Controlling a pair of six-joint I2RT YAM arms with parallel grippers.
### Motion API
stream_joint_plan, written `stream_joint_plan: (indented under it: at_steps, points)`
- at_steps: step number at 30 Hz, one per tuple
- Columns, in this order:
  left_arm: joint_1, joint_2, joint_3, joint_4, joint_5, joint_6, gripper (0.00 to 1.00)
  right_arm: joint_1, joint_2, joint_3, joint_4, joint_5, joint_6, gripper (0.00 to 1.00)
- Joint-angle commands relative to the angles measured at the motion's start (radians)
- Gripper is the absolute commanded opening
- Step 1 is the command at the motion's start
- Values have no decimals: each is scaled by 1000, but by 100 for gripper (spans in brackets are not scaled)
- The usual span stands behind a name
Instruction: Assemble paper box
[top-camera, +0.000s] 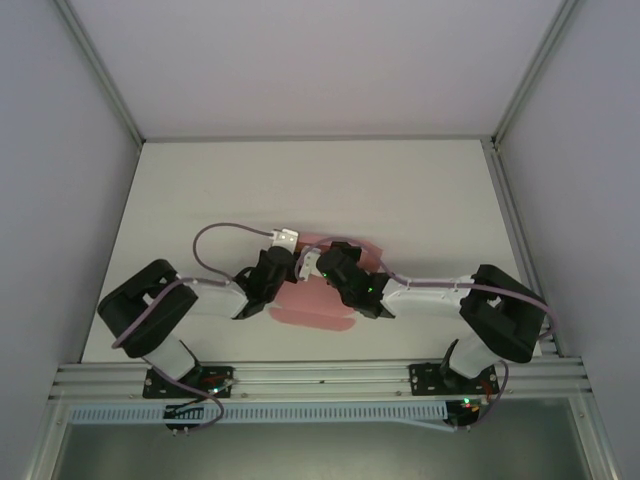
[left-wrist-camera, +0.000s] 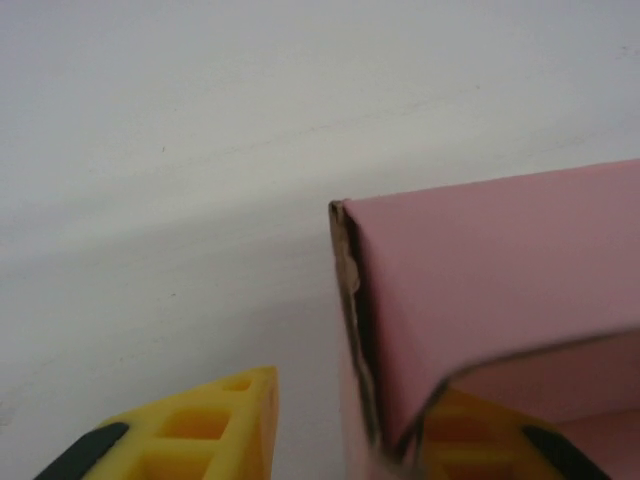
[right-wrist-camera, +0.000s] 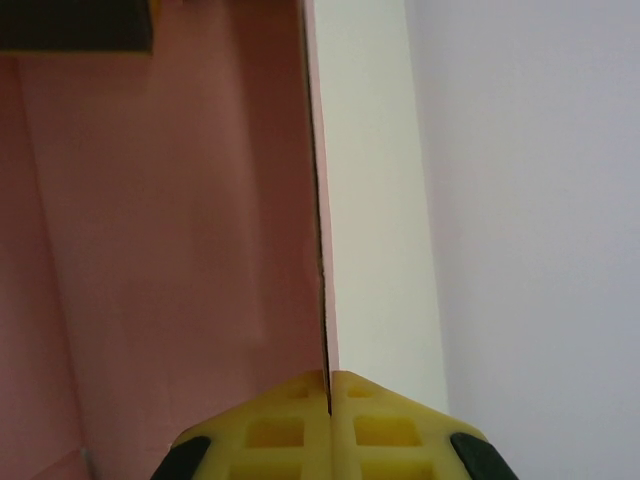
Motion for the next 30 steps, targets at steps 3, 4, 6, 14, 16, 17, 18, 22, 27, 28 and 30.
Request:
stream_joint_plan:
  at_steps: [3,4,6,14,16,17,18,22,27,28,30]
  points:
    - [18,-107,-25,-107,62,-49,38,-13,24,16,-86,47,53,0]
    - [19,-117,-29,-115,73,-57,38,-13,27,21,-85,48,55,0]
    - [19,-132,-34,-126,75,-73,39,-13,32,20,-81,56,53,0]
    - [19,-80,-9,-132,97,-73,38,-11,12,19,-64,39,55,0]
    - [21,-44,4,-128,112,-76,34,-11,6,18,-66,31,56,0]
    - [23,-26,11,-126,123,-78,32,-11,4,13,-61,27,55,0]
    - [24,-16,16,-124,125,-84,28,-12,1,11,-67,18,56,0]
    - [32,25,25,-121,108,-95,7,-11,-7,4,-69,13,59,0]
    - [33,48,53,-190,-50,-139,0,-11,-6,4,-82,31,53,0]
    - [34,58,77,-250,-136,-186,0,-10,-4,8,-91,36,52,0]
    - [32,86,114,-340,-281,-244,0,-10,-7,24,-131,37,68,0]
